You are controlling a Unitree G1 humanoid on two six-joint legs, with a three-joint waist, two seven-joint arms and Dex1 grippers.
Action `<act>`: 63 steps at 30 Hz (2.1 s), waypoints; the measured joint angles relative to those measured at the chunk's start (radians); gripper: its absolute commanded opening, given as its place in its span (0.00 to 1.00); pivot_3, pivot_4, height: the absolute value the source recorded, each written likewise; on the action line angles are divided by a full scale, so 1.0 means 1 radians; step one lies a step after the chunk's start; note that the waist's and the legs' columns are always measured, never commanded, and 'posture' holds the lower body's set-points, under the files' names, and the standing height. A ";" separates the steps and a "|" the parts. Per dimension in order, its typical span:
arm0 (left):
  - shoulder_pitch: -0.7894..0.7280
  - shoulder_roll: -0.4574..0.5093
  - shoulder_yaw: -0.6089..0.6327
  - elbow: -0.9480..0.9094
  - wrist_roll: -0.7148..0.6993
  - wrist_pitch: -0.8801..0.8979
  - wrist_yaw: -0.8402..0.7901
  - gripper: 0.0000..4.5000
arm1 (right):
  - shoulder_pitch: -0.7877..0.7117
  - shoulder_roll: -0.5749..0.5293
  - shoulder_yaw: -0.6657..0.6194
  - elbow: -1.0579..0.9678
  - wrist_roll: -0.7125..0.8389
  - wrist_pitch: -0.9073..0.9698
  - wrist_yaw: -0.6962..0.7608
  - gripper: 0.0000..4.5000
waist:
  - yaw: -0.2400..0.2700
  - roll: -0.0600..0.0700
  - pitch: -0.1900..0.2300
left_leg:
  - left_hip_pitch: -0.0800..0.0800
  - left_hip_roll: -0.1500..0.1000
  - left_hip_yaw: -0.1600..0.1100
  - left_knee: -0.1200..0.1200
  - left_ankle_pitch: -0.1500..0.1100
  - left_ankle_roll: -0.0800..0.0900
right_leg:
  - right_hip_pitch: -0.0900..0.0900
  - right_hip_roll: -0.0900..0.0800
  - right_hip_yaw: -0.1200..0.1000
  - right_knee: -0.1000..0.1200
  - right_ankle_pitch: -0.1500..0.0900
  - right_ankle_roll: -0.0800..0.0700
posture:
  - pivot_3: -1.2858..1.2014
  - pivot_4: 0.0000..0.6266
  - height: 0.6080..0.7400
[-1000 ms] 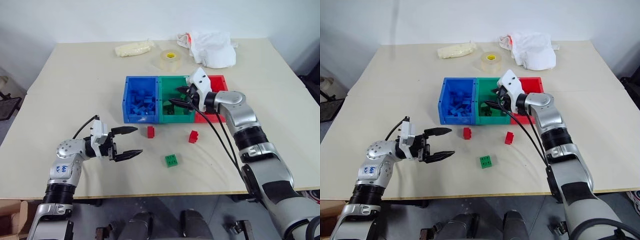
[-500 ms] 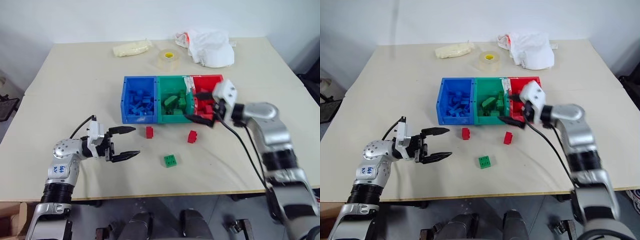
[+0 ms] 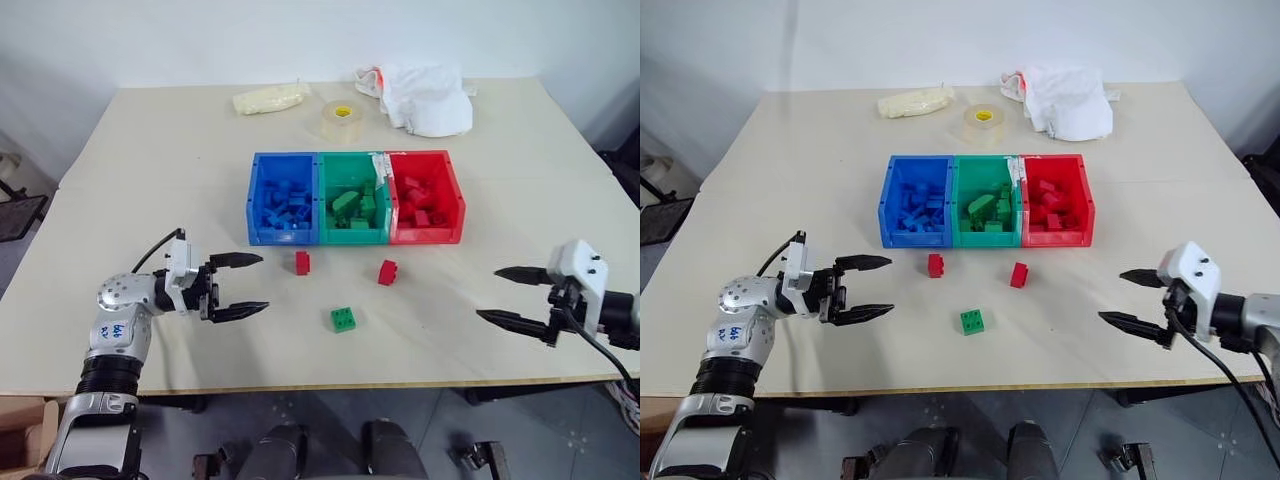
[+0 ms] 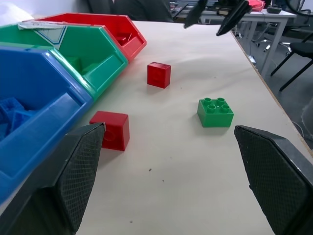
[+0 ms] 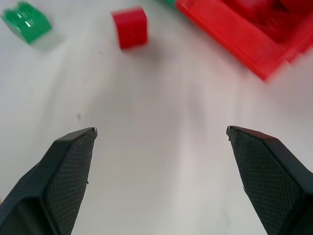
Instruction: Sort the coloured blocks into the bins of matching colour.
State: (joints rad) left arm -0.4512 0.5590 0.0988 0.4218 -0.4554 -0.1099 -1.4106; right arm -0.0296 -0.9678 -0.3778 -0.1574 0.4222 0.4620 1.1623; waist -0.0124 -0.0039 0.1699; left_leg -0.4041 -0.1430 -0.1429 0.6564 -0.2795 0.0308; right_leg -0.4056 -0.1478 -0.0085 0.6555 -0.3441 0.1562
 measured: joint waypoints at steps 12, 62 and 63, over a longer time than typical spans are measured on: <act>0.006 -0.010 -0.001 -0.005 0.000 -0.001 0.001 1.00 | -0.169 0.145 0.205 -0.047 0.006 0.042 -0.125 0.99 | 0.009 0.000 0.000 | 0.000 0.000 0.000 0.001 0.000 0.000 | 0.000 0.000 0.001 0.000 0.000 0.000 | 0.52 0.24 1.00; 0.030 -0.072 -0.026 -0.094 -0.005 0.021 0.058 1.00 | -0.890 0.396 0.345 0.801 -0.262 -0.421 -0.290 0.99 | -0.025 -0.001 0.000 | 0.000 0.000 0.001 -0.001 0.000 0.000 | -0.004 0.001 0.001 0.006 0.000 0.000 | 0.52 0.24 1.00; 0.029 -0.072 -0.026 -0.093 -0.005 0.021 0.058 1.00 | -0.877 0.386 0.343 0.768 -0.254 -0.416 -0.271 0.99 | -0.025 -0.001 0.000 | 0.000 0.000 0.001 -0.001 0.000 0.000 | -0.004 0.001 0.001 0.006 0.000 0.000 | 0.52 0.24 1.00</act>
State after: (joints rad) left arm -0.4220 0.4871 0.0728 0.3292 -0.4601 -0.0891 -1.3529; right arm -0.9062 -0.5822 -0.0351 0.6105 0.1681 0.0461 0.8909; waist -0.0371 -0.0045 0.1697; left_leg -0.4046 -0.1429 -0.1420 0.6553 -0.2800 0.0309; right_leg -0.4093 -0.1466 -0.0070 0.6612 -0.3440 0.1562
